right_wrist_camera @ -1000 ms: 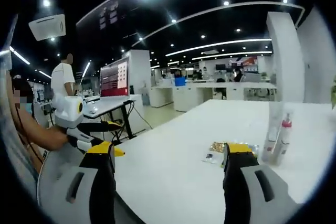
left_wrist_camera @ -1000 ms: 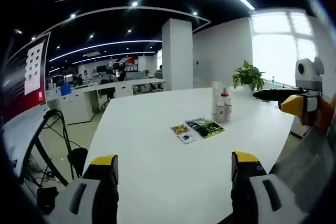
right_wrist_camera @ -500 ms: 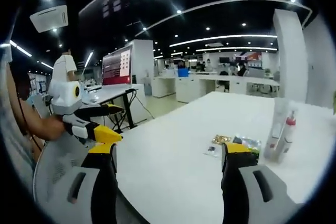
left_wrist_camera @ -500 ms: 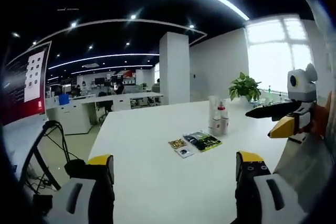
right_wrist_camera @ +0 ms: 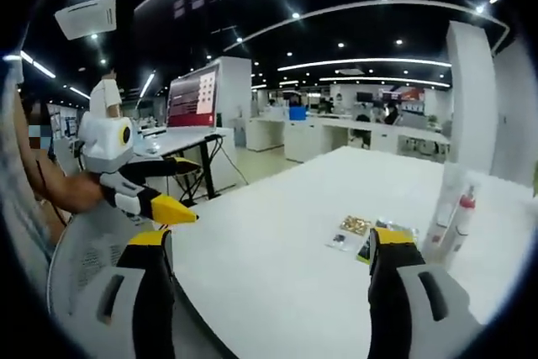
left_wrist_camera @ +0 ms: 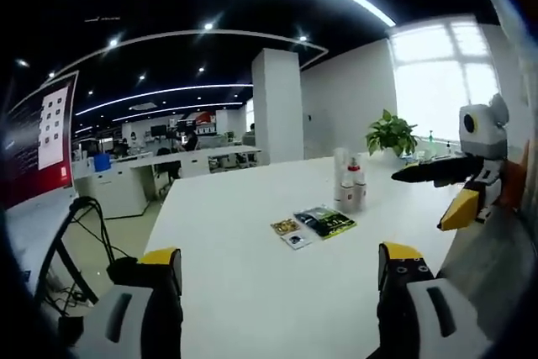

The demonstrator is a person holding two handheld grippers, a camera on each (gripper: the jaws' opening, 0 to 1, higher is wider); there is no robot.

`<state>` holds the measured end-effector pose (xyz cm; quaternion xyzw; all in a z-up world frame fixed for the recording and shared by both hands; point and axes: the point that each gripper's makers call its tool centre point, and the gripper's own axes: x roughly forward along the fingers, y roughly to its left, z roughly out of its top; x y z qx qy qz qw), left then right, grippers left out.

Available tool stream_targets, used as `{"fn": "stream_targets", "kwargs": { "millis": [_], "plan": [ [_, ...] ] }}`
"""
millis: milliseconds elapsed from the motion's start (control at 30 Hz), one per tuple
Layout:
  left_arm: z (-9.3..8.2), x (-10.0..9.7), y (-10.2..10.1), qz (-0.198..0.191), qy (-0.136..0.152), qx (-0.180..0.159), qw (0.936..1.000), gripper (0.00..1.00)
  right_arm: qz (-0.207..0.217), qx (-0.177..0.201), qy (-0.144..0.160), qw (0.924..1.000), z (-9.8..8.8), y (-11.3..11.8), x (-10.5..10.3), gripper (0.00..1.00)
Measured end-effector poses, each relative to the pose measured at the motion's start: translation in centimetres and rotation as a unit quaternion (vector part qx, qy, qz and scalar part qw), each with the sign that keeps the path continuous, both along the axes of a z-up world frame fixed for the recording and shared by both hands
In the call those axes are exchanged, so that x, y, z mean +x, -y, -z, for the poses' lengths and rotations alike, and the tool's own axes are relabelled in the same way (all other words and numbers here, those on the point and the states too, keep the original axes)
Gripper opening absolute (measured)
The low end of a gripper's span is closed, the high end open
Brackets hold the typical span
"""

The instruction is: Arrange the skincare products in the storage area until every visible bottle or jar stands upright without overlapping.

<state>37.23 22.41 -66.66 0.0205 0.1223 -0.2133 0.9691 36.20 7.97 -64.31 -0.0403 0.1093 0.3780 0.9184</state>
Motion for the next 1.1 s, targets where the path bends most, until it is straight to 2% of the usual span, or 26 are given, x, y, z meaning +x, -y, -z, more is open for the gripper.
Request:
{"fn": "stream_targets", "kwargs": {
  "millis": [567, 1100],
  "plan": [
    [1.2, -0.1, 0.2, 0.004, -0.028, 0.010, 0.9996, 1.00, -0.014, 0.002, -0.008, 0.9999, 0.2, -0.6, -0.4, 0.99],
    [1.8, -0.1, 0.1, 0.004, -0.040, 0.015, 0.9991, 1.00, -0.019, -0.003, 0.004, 0.9998, -0.1, -0.8, -0.6, 0.98]
  ]
}}
